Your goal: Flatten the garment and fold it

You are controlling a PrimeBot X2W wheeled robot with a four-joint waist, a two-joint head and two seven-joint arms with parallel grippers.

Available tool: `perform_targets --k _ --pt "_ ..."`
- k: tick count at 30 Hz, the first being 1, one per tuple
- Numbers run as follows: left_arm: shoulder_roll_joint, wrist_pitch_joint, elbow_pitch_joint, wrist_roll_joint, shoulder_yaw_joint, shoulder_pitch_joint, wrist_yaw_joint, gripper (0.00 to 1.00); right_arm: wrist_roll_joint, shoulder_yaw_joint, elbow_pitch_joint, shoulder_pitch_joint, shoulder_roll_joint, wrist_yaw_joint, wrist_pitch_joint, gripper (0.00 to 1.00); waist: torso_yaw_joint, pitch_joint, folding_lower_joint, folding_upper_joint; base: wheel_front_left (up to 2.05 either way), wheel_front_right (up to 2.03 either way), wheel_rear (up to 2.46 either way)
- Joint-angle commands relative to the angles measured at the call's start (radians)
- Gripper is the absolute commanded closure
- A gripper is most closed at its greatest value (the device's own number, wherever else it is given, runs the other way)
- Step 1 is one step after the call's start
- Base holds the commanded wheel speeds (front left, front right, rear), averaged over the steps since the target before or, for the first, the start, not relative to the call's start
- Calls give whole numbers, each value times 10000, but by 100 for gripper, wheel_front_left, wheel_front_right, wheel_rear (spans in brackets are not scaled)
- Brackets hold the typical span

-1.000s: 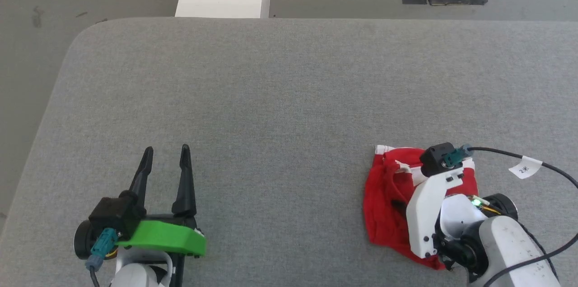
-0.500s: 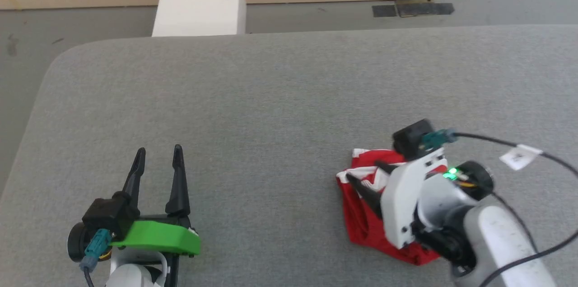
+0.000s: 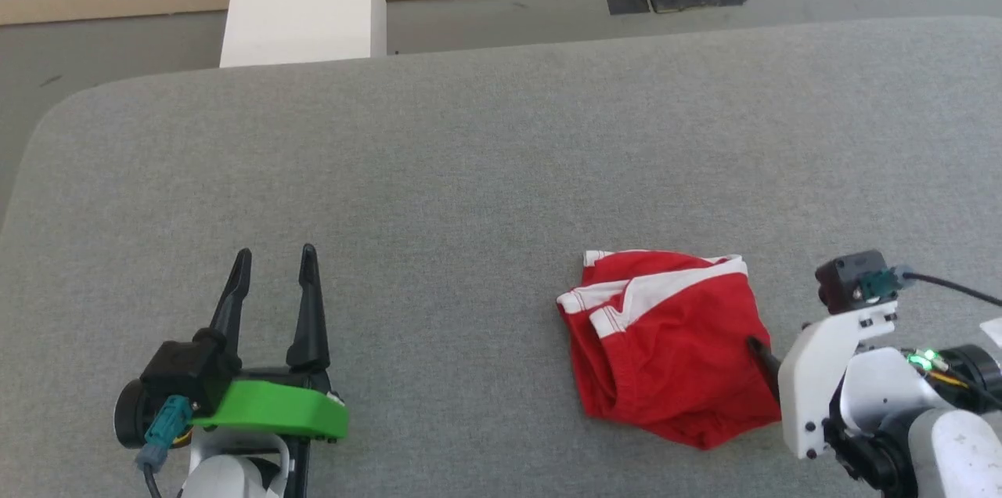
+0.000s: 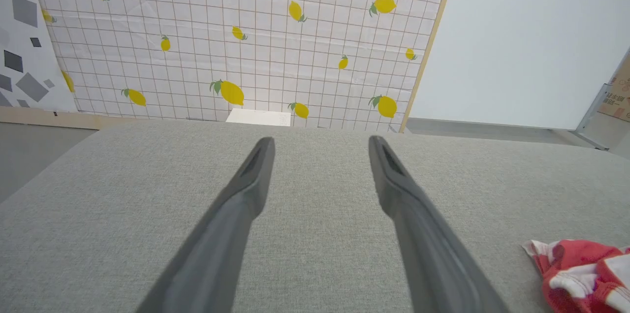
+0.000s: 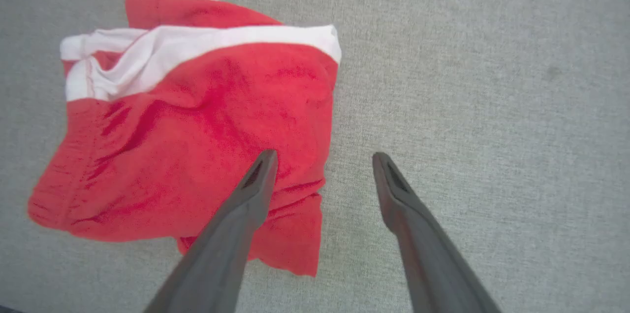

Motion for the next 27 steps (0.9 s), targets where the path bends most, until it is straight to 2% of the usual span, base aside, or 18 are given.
perform_targets --k 1,15,16,17,18,23,27 --pt "-28 -36 -30 119 -20 -23 -28 0 -102 5 146 119 51 -13 47 0 35 86 0 115 0 0 0" --pt "-28 -36 9 -40 2 -80 88 0 -386 96 2587 -479 237 -13 -961 0 406 427 0 115 0 0 0" --pt "-28 -36 -1 -37 12 -73 88 0 -358 110 2757 -532 204 -13 -975 50 415 433 0 115 0 0 0" --pt "-28 -36 -9 -33 14 -64 93 0 -334 123 2865 -579 177 -13 -994 69 418 434 0 115 0 0 0" --pt "-28 -36 -11 -30 12 -48 103 0 -294 147 2974 -635 135 -13 -1020 100 415 424 0 115 0 0 0" --pt "-28 -36 -35 4 112 -5 174 0 -92 515 3156 -937 -221 -13 -1078 100 245 348 0 115 0 0 0" --pt "-28 -36 -267 116 317 117 295 0 216 1482 3069 -1387 -829 -13 -1035 100 -334 420 0 115 0 0 0"
